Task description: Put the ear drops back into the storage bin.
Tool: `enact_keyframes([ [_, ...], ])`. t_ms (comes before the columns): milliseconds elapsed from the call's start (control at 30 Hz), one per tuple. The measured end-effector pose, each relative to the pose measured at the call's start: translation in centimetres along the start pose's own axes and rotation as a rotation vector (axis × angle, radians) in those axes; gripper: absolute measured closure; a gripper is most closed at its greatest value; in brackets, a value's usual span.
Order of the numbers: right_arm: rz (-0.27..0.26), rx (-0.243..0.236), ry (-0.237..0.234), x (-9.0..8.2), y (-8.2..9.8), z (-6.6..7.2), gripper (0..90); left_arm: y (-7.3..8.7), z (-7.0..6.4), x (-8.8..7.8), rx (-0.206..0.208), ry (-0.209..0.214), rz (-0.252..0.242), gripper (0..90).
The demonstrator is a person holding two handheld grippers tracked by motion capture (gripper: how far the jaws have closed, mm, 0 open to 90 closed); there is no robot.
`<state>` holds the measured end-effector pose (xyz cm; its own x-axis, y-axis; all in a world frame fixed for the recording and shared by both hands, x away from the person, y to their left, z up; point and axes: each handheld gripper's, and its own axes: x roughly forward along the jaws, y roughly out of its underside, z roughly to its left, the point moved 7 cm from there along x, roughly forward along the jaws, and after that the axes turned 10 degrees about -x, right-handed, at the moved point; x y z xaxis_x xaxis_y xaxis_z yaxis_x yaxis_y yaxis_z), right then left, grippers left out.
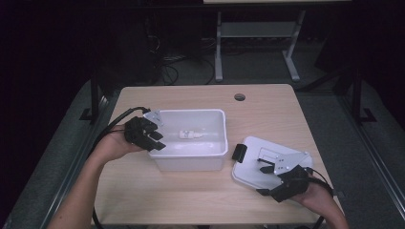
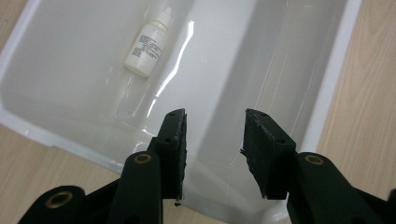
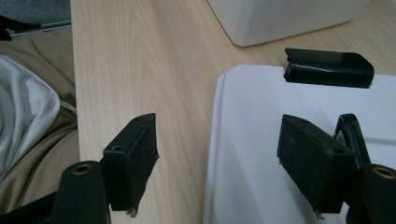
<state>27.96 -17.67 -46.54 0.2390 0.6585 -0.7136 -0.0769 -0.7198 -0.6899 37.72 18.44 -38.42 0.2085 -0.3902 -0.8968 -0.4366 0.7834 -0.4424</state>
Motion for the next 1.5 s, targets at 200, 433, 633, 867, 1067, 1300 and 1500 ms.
enact_keyframes([
  [200,0.000,0.000,-0.002,0.1,-0.1,0.0,28.0,0.2,-0.4,-0.9,0.003,-0.007,-0.012,58.6],
  [433,0.002,-0.005,-0.005,0.3,-0.1,0.0,28.0,0.9,-1.0,-2.2,0.001,-0.014,-0.031,57.7],
  [633,0.014,-0.009,-0.010,0.6,-0.1,0.1,27.9,1.6,-1.5,-3.4,0.008,-0.027,-0.043,57.0],
  [867,0.013,0.001,-0.017,0.7,-0.3,0.4,27.9,2.8,-2.2,-4.5,0.002,-0.041,-0.057,56.0],
  [1067,0.013,-0.003,-0.022,1.0,-0.4,0.4,27.8,4.0,-2.6,-5.0,-0.007,-0.050,-0.063,55.9],
  [1300,0.017,-0.004,-0.025,1.1,-0.5,0.5,27.7,5.1,-3.0,-5.2,-0.016,-0.058,-0.080,55.5],
  [1500,0.011,-0.009,-0.016,1.2,-0.7,0.4,26.7,6.4,-3.3,-4.6,-0.039,-0.054,-0.090,54.2],
])
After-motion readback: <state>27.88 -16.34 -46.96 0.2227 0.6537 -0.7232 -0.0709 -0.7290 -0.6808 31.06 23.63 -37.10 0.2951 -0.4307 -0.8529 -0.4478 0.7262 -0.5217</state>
